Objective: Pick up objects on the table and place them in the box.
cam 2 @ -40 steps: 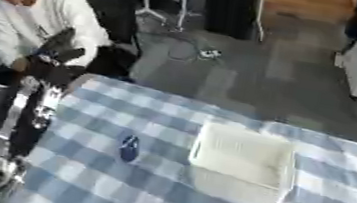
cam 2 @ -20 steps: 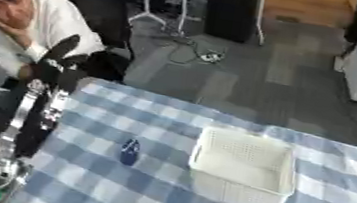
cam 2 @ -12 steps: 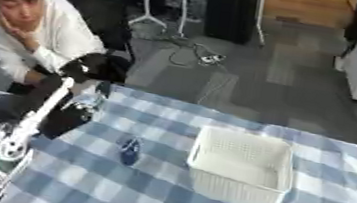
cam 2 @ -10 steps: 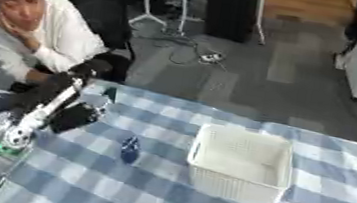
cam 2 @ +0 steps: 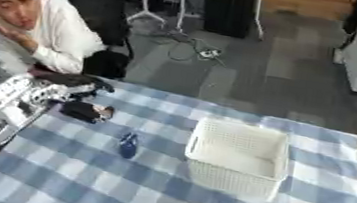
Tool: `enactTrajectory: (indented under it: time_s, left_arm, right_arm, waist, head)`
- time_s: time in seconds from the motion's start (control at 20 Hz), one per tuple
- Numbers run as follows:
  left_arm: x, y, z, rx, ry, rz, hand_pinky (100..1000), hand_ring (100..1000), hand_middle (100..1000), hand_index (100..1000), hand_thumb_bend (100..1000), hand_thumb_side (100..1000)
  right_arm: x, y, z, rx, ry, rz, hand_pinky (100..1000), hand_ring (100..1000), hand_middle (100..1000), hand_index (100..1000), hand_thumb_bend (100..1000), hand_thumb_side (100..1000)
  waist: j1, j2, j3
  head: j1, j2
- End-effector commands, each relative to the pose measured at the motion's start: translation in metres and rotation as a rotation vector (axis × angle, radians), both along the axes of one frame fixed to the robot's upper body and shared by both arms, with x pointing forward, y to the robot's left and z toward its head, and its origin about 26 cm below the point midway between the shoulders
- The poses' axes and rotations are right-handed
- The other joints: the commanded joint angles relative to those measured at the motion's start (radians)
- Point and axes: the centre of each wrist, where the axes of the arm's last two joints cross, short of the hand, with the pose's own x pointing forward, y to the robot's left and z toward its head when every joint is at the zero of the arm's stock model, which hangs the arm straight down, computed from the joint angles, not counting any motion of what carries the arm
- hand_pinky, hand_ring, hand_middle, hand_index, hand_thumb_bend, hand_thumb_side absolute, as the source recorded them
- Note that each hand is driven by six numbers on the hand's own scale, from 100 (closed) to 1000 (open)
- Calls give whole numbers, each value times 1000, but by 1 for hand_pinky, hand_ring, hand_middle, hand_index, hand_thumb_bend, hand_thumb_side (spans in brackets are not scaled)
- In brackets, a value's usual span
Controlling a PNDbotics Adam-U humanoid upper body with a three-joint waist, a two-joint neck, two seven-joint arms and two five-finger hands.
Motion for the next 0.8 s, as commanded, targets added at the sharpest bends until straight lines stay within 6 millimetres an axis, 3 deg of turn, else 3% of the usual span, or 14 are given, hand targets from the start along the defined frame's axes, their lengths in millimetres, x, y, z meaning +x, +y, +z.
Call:
enactTrajectory:
  time_s: [0.05,0.3,0.5,0.55,0.6,0.65,0.7,0.8]
  left_arm:
    - [9,17,7,17,62,32,782,904,1000,1000,836,635]
    - [26,23,-3,56,193,67,764,901,1000,1000,807,630]
    - [39,24,-12,74,267,99,768,914,1000,1000,896,606]
    - [41,24,-15,74,278,104,743,910,1000,1000,1000,590]
    - [43,23,-17,75,289,109,746,911,1000,1000,1000,593]
    - [44,23,-18,77,296,112,740,910,1000,1000,1000,517]
    - [46,21,-19,78,303,112,748,914,1000,1000,1000,499]
    - [49,18,-22,70,327,112,762,926,1000,1000,1000,503]
  right_arm:
    - [-3,1,7,-22,-23,3,529,516,570,645,244,1000]
    - [-3,3,7,-40,-19,18,529,516,570,646,246,1000]
    - [-3,3,8,-43,-18,26,529,516,570,647,246,1000]
    - [-3,3,8,-43,-18,27,529,515,570,647,245,1000]
    - [-3,3,8,-43,-19,29,529,515,570,647,245,1000]
    - [-3,3,8,-43,-19,30,529,516,570,647,246,1000]
    - [-3,4,8,-43,-19,31,529,515,570,647,246,1000]
    - [-3,4,8,-45,-19,33,529,516,570,647,246,1000]
  waist:
    - [-1,-15,-1]
    - [0,-12,-6]
    - [0,-12,-10]
    - [0,-12,-10]
    - [0,-11,-11]
    - [0,-11,-12]
    - [1,-11,-13]
    - [1,-11,-14]
  head:
    - [6,-14]
    - [4,-51]
    - [4,-74]
    - [4,-76]
    - [4,-76]
    - [4,-75]
    - [4,-73]
    - [5,-70]
